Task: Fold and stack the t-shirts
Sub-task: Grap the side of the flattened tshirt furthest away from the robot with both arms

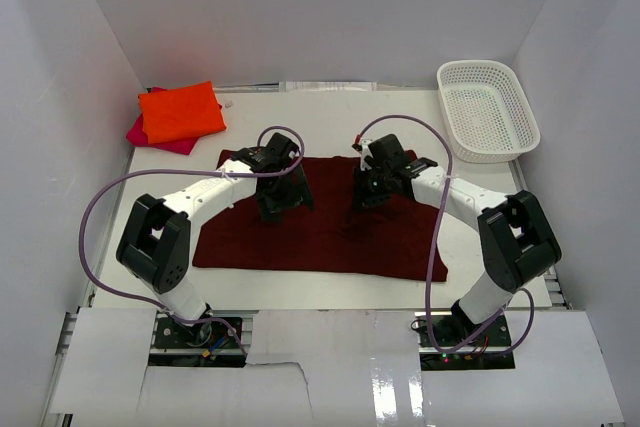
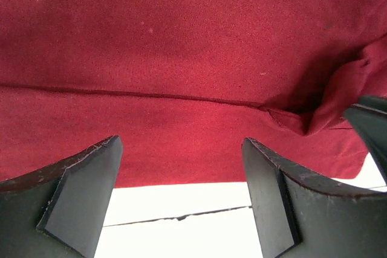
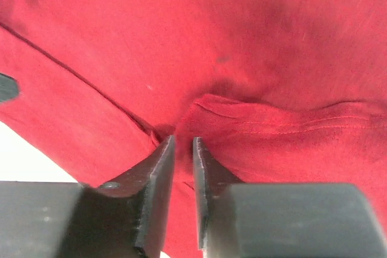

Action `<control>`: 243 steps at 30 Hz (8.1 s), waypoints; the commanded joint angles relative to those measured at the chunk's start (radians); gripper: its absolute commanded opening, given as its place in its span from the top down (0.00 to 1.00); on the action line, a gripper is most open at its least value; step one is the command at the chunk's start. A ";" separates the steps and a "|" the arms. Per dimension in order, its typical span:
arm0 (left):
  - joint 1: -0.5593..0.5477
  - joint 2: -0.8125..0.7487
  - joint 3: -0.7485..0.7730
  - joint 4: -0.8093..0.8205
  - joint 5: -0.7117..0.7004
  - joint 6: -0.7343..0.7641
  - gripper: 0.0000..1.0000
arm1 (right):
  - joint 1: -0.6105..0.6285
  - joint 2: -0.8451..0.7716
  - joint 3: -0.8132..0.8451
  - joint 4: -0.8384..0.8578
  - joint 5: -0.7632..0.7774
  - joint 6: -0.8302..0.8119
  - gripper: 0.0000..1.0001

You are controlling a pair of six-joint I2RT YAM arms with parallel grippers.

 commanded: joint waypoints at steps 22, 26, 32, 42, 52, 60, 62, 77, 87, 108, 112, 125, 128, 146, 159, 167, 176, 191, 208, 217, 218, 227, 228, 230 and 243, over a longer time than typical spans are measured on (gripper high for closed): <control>-0.019 0.317 0.329 0.067 0.331 0.172 0.11 | -0.059 -0.005 0.234 -0.194 0.310 -0.030 0.18; -0.019 0.395 0.435 0.086 0.447 0.169 0.12 | -0.123 -0.010 0.209 -0.199 0.252 -0.016 0.22; -0.006 0.337 0.323 0.278 0.568 0.074 0.12 | -0.272 -0.027 0.142 -0.167 0.017 0.015 0.28; 0.003 0.306 0.140 0.449 0.686 -0.009 0.12 | -0.430 0.057 0.059 -0.050 -0.256 0.059 0.43; 0.003 0.349 0.176 0.457 0.636 0.008 0.14 | -0.439 0.199 0.120 -0.017 -0.305 0.029 0.50; 0.003 0.357 0.177 0.454 0.580 0.024 0.17 | -0.458 0.193 0.134 -0.010 -0.266 0.021 0.49; 0.001 0.353 0.168 0.452 0.568 0.024 0.17 | -0.462 0.182 0.135 -0.010 -0.258 0.016 0.48; -0.022 0.379 0.173 0.452 0.563 0.023 0.28 | -0.464 0.268 0.151 0.019 -0.351 0.032 0.57; -0.022 0.389 0.188 0.446 0.559 0.026 0.32 | -0.464 0.280 0.152 0.031 -0.377 0.030 0.92; -0.043 0.472 0.251 0.452 0.513 0.037 0.41 | -0.459 0.140 0.065 0.094 -0.376 -0.013 0.90; -0.043 0.471 0.240 0.455 0.499 0.031 0.43 | -0.459 0.142 0.068 0.094 -0.379 -0.013 0.90; -0.046 0.466 0.278 0.457 0.472 0.031 0.70 | -0.459 0.139 0.059 0.099 -0.384 -0.016 0.90; -0.046 0.448 0.283 0.445 0.439 0.055 0.78 | -0.459 0.134 0.053 0.103 -0.387 -0.017 0.90; -0.163 0.391 0.275 0.471 0.171 0.253 0.90 | -0.458 0.091 0.031 0.115 -0.361 -0.034 0.90; -0.216 0.281 0.216 0.520 -0.019 0.299 0.88 | -0.450 0.096 0.022 0.118 -0.353 -0.042 0.91; -0.229 0.285 0.217 0.535 -0.090 0.354 0.87 | -0.449 0.094 0.022 0.115 -0.351 -0.043 0.91; -0.273 0.305 0.209 0.506 -0.240 0.373 0.25 | -0.447 0.091 0.020 0.119 -0.348 -0.045 0.91; -0.313 0.282 0.203 0.500 -0.432 0.399 0.25 | -0.447 0.019 -0.003 0.122 -0.249 -0.045 0.92; -0.315 0.288 0.199 0.524 -0.437 0.397 0.27 | -0.447 0.053 0.010 0.016 -0.134 -0.036 0.92; -0.315 0.296 0.212 0.538 -0.432 0.406 0.28 | -0.447 0.085 0.010 -0.032 -0.077 -0.020 0.92; -0.313 0.299 0.216 0.538 -0.432 0.408 0.28 | -0.447 0.090 0.013 -0.042 -0.066 -0.019 0.92; -0.315 0.323 0.234 0.537 -0.414 0.405 0.28 | -0.447 0.064 -0.044 -0.104 0.008 0.016 0.92; -0.313 0.325 0.239 0.537 -0.412 0.403 0.28 | -0.447 0.059 -0.055 -0.102 0.011 0.016 0.92; -0.315 0.329 0.240 0.537 -0.405 0.405 0.28 | -0.447 0.045 -0.061 -0.105 0.026 0.015 0.92; -0.315 0.354 0.246 0.615 -0.155 0.436 0.50 | -0.447 0.054 -0.047 -0.105 0.006 0.004 0.92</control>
